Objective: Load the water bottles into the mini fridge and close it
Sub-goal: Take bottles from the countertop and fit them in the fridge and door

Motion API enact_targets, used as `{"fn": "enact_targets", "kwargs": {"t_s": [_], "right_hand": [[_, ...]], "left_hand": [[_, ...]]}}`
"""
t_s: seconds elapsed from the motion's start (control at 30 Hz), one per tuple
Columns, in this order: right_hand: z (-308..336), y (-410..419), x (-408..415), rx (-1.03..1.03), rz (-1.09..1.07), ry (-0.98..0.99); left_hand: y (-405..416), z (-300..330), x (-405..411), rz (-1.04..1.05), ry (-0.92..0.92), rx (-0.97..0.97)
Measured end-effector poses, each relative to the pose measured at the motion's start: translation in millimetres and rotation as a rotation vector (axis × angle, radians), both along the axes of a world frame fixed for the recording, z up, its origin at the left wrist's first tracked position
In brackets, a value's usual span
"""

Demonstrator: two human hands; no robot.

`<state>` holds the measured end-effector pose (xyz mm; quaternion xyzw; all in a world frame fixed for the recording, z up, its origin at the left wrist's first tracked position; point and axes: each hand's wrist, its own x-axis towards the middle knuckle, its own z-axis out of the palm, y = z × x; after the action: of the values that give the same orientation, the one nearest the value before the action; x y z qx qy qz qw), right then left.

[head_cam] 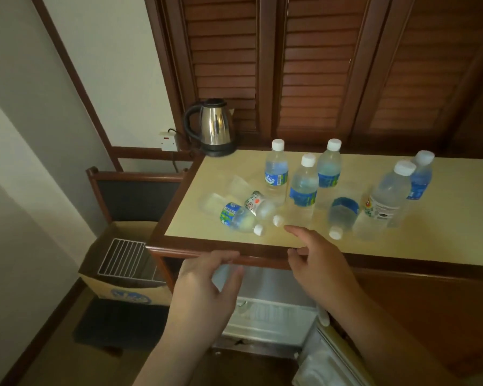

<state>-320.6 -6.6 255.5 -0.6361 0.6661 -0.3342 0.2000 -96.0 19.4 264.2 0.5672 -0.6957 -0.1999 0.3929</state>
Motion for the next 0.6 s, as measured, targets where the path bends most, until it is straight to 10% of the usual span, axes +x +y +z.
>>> {"fn": "enact_targets", "kwargs": {"t_s": [0.6], "right_hand": [[-49, -124, 41, 0.211, -0.208, 0.290]], "left_hand": [[-187, -57, -13, -0.376, -0.622, -0.079]]}}
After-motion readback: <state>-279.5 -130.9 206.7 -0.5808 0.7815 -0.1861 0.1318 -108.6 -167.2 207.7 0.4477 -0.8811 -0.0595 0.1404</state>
